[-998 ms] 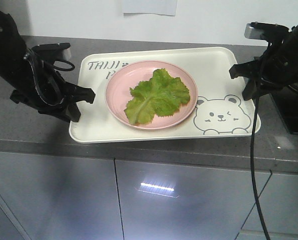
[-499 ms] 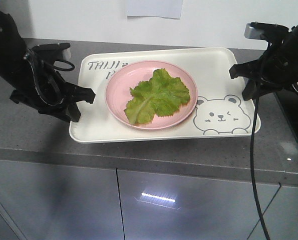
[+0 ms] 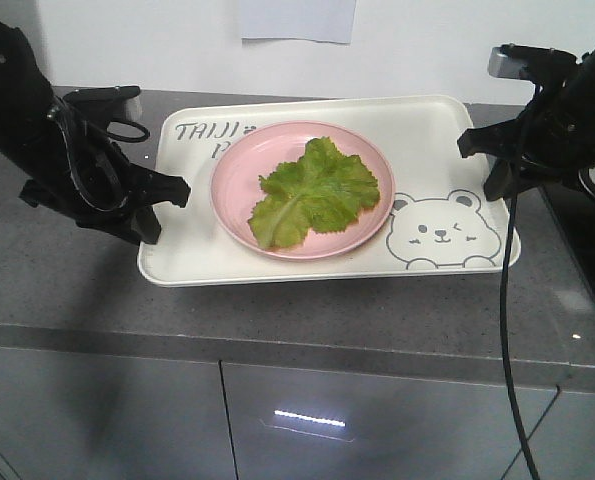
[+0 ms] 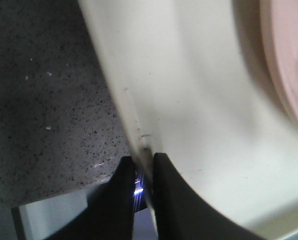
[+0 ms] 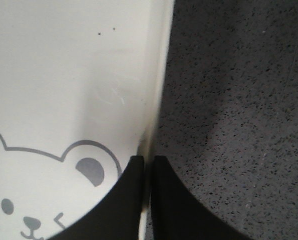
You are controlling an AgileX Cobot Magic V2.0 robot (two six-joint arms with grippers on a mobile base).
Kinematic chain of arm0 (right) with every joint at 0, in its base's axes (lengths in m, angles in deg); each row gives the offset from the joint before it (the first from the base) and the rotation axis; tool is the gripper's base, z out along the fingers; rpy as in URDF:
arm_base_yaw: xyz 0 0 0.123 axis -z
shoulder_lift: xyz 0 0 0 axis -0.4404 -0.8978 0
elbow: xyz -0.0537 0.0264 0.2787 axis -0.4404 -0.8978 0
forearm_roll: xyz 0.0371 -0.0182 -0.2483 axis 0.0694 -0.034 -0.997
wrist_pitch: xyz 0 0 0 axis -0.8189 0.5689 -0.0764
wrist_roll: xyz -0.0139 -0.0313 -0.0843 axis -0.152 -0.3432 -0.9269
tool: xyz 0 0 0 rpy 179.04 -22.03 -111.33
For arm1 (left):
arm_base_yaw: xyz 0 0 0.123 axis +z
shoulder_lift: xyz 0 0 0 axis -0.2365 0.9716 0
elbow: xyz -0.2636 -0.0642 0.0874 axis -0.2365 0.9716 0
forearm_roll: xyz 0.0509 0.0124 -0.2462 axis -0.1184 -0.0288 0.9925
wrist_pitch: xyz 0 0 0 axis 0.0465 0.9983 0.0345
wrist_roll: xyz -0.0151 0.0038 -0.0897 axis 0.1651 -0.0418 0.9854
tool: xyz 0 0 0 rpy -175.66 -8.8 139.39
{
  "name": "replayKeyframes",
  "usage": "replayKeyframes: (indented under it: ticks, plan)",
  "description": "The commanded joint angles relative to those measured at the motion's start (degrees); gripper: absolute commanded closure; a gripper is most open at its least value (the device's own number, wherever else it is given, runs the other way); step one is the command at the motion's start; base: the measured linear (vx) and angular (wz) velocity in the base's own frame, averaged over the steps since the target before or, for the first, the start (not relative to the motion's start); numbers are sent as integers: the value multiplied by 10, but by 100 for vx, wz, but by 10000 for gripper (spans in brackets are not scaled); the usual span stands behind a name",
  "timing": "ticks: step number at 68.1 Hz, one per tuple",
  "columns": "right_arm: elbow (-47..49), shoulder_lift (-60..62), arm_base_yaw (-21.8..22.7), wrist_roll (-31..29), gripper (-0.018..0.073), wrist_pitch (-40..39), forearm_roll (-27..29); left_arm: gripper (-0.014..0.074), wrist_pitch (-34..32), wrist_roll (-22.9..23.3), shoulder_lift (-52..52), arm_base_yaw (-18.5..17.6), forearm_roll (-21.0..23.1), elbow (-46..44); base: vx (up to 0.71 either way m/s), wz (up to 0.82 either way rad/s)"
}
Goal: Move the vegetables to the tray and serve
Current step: 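Drive the base up to the far counter holding the tray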
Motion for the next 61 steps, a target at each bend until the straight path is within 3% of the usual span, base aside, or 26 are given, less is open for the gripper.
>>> replayKeyframes:
  ticks: [1,61]
  plan:
    - [15,33,-9,-14,565,16,62,602,-29,-18,-33,-12,59,-23,7,-10]
    - [15,33,-9,-14,565,16,62,602,-29,-18,-33,-12,59,-23,6,-6]
